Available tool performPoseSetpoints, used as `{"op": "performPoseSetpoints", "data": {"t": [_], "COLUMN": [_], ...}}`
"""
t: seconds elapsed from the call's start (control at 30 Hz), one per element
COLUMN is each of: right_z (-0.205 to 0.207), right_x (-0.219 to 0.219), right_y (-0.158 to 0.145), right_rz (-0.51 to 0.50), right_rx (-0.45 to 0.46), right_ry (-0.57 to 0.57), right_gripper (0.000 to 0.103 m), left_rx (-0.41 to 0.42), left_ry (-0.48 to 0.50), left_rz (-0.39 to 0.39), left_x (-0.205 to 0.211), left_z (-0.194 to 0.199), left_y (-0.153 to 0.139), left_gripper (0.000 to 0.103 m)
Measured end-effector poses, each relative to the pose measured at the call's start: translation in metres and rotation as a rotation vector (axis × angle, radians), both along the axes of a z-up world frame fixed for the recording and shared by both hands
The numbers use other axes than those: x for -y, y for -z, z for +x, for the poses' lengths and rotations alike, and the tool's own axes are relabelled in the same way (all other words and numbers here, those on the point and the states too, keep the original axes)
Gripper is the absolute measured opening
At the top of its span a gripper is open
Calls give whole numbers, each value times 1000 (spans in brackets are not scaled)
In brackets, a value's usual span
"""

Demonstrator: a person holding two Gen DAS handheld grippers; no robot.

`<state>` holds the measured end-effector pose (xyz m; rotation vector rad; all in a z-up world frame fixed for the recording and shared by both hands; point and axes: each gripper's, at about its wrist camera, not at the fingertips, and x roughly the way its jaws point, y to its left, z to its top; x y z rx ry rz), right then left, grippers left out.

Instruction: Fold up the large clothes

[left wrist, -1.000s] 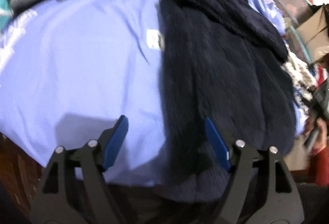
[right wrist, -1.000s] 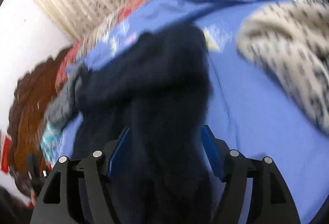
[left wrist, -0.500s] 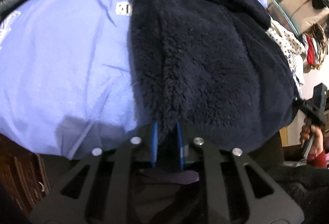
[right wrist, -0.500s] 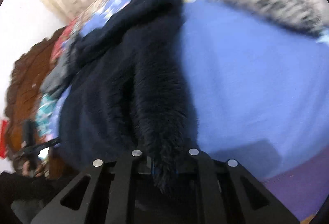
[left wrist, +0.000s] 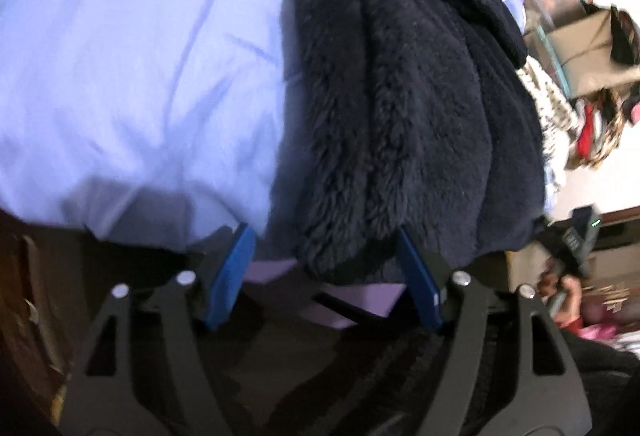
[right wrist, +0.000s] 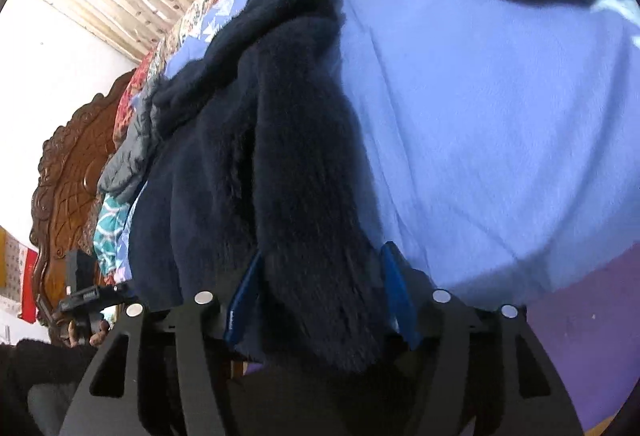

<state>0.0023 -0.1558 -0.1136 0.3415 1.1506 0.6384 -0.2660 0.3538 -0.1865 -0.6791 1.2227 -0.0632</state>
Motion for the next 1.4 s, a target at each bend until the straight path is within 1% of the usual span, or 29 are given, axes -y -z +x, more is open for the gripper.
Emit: {"op": "performPoseSetpoints", "data": {"t": [0.07, 0.13, 0.2, 0.23, 0.27, 0.3, 0.37, 0.4, 0.43, 0.5, 0.53, 0.6, 0.7, 0.77, 0.83, 0.9, 0.93, 0.97, 1.0, 1.03, 1.07, 1.1, 1.13, 1.17, 1.2, 1.23, 1.27, 1.33, 1.4], "right_z": [-4, -2, 0, -1, -4, -6, -9, -10, -10, -4, 2, 18, 53, 91, 130, 174, 195, 225, 241, 259, 277, 287, 292, 293, 286, 279, 271, 245, 219], "right_x": [-3, -7, -13, -19, -22, -28, -29, -29, -30, -30, -29, -29, -40, -56, -71, -91, -101, -112, -116, -124, -135, -136, -139, -138, -134, -129, -129, -128, -138], "right_y": [7, 9, 11, 10, 9, 5, -9, -23, -36, -59, -68, -86, -106, -121, -135, -153, -159, -168, -171, -173, -171, -164, -155, -148, -139, -132, -128, -124, -125], "right_rz": [-4, -14, 18, 28, 29, 30, 90, 137, 170, 228, 262, 331, 431, 473, 495, 503, 499, 489, 477, 450, 395, 368, 356, 354, 356, 339, 298, 152, 66], "right_rx": [-33, -37, -60, -67, -67, -67, -61, -33, -2, 48, 64, 107, 136, 143, 147, 134, 132, 129, 138, 157, 168, 147, 121, 113, 129, 157, 190, 324, 445], "right_ry": [-35, -43, -57, -93, -132, -179, -229, -255, -274, -276, -267, -246, -207, -167, -127, -66, -26, 48, 98, 157, 221, 251, 281, 302, 316, 308, 292, 241, 131], "right_gripper": [84, 84, 84, 75, 53, 44, 40, 40, 40, 40, 39, 39, 39, 39, 39, 39, 39, 40, 41, 51, 68, 76, 84, 84, 85, 88, 89, 90, 90], "left_rx": [11, 17, 14, 9, 1, -6, 26, 47, 68, 123, 163, 222, 277, 300, 322, 326, 323, 317, 308, 301, 281, 262, 239, 199, 184, 188, 190, 177, 189], "left_ry": [11, 31, 52, 65, 90, 113, 143, 151, 155, 132, 103, 52, -17, -39, -45, -67, -89, -131, -180, -220, -273, -294, -308, -335, -344, -333, -304, -288, -266], "left_rz": [-16, -9, -7, -7, -1, 6, 14, 9, -8, -89, -137, -201, -245, -256, -219, -195, -189, -172, -148, -132, -107, -79, -36, 33, 61, 57, 50, 98, 186], "left_x": [6, 12, 19, 23, 28, 35, 38, 38, 36, 26, 17, 1, -24, -37, -42, -51, -58, -65, -73, -79, -87, -90, -92, -99, -99, -100, -102, -102, -98], "left_z": [1, 5, 12, 15, 19, 23, 21, 20, 20, 21, 24, 33, 57, 83, 118, 167, 189, 218, 246, 263, 286, 299, 309, 310, 307, 303, 296, 283, 271], "left_y": [1, 1, 3, 4, 4, 2, -9, -16, -24, -45, -57, -74, -94, -107, -123, -144, -154, -164, -172, -175, -176, -173, -169, -162, -155, -148, -135, -118, -108], "left_gripper": [70, 70, 70, 61, 48, 19, 15, 15, 15, 15, 15, 15, 15, 15, 15, 15, 15, 15, 19, 27, 32, 39, 42, 45, 49, 54, 55, 55, 55]}}
